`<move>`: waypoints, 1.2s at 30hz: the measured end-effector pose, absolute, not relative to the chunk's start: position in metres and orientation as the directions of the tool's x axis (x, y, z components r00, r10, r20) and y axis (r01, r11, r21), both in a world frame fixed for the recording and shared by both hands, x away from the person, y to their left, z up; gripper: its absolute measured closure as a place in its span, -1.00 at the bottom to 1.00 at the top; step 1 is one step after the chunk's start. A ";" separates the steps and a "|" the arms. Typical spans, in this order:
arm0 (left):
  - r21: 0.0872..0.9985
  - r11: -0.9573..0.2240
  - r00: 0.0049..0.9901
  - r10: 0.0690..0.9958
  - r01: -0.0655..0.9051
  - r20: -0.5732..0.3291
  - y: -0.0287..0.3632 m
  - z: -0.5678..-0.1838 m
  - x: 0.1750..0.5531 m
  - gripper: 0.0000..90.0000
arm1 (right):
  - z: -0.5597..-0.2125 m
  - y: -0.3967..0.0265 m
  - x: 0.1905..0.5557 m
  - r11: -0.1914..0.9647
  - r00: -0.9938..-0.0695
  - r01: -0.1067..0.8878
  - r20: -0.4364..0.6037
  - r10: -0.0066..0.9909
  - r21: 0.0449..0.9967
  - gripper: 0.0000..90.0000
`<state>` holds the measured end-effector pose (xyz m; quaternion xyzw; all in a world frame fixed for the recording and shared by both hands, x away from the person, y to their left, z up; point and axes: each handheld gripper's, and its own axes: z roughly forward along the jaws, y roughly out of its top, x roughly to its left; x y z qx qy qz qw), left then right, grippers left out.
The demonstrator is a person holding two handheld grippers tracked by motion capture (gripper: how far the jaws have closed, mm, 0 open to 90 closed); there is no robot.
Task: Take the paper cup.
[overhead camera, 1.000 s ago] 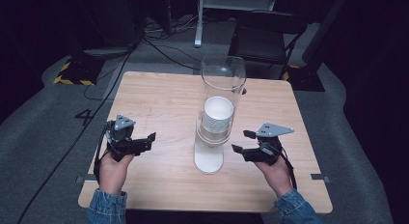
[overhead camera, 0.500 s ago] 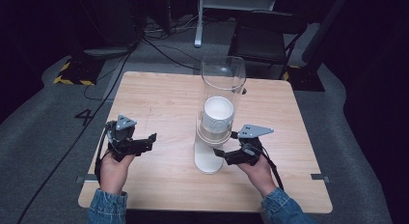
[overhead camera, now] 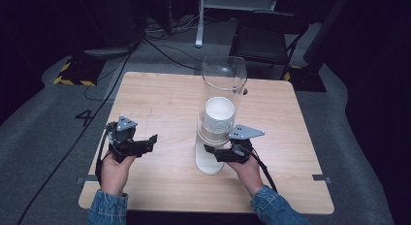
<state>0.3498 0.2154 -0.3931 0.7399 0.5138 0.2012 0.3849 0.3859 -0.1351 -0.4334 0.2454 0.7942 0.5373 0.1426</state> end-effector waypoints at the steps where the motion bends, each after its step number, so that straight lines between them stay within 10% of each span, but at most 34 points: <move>1: 0.776 -0.173 0.390 0.915 0.606 -0.101 0.215 -0.393 0.350 -0.65 | -0.433 -0.135 0.386 0.305 -0.837 0.235 0.033 0.547 0.923 -0.29; 36: 0.778 -0.162 0.385 0.916 0.607 -0.110 0.222 -0.392 0.346 -0.65 | -0.433 -0.143 0.390 0.360 -0.849 0.171 -0.048 0.526 0.917 -0.26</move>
